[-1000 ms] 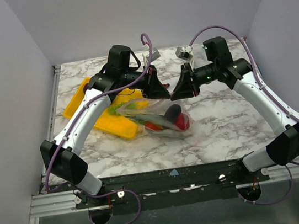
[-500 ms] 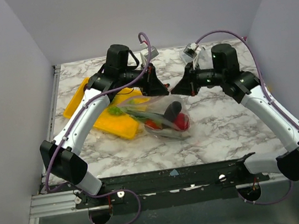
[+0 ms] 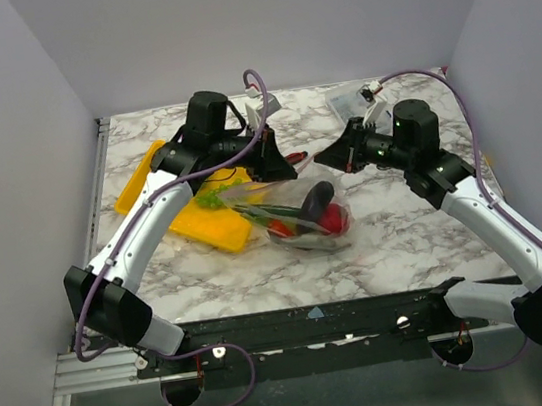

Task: Place the food in the zip-top bag and seal the zipper
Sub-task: Zip the zipper food storage bag at the center of the board.

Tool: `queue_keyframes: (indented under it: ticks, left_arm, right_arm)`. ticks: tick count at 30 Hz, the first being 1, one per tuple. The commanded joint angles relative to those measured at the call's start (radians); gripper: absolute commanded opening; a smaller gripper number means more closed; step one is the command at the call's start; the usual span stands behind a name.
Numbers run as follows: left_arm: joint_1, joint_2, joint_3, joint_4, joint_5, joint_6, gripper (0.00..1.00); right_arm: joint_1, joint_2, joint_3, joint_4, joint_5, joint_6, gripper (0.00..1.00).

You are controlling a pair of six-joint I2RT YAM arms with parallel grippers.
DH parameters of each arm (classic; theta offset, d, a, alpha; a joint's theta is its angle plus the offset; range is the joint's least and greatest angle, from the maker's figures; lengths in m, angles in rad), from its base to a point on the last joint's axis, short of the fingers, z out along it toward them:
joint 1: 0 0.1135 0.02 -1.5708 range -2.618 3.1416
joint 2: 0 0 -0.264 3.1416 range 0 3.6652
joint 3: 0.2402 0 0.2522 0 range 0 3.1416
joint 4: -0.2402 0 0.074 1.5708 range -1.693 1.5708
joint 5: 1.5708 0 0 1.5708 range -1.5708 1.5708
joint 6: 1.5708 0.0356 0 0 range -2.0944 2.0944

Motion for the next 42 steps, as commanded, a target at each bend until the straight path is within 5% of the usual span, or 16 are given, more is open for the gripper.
queue_keyframes:
  ticks: [1,18,42]
  left_arm:
    - [0.015,-0.115,-0.064,-0.102,-0.039,0.017,0.0]
    - [0.049,-0.397,-0.315,-0.179,-0.295,0.061,0.0]
    - [0.074,-0.603,-0.46,-0.274,-0.499,0.05,0.1]
  right_arm:
    - [-0.023,-0.023,-0.009,0.085,0.156,0.017,0.0]
    - [-0.052,-0.025,-0.056,0.103,0.176,0.025,0.0]
    - [-0.076,-0.012,-0.088,0.131,0.169,0.055,0.0]
